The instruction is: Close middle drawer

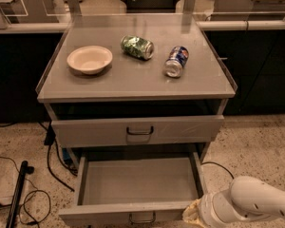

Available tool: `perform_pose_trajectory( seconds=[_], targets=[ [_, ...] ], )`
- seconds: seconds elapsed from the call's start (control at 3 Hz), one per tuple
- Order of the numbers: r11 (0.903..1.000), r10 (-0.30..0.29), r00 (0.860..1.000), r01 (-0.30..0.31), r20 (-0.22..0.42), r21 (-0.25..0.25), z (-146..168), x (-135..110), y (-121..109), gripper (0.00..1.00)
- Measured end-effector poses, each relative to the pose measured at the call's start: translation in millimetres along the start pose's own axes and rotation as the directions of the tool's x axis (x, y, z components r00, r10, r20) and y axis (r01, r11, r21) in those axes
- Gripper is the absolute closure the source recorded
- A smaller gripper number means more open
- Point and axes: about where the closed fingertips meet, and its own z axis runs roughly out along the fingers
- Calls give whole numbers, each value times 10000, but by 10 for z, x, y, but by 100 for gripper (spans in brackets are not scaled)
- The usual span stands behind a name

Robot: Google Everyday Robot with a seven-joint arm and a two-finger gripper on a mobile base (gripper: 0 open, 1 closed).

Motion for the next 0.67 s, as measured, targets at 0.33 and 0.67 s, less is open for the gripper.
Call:
perform_pose_trajectory(
  seconds=[0.33, 0.67],
  targets=[
    [10000, -31, 10000, 31, 34, -69, 208, 36, -18, 100],
    [9999, 12, 9996, -17, 291, 148, 354, 99, -45, 100]
  ],
)
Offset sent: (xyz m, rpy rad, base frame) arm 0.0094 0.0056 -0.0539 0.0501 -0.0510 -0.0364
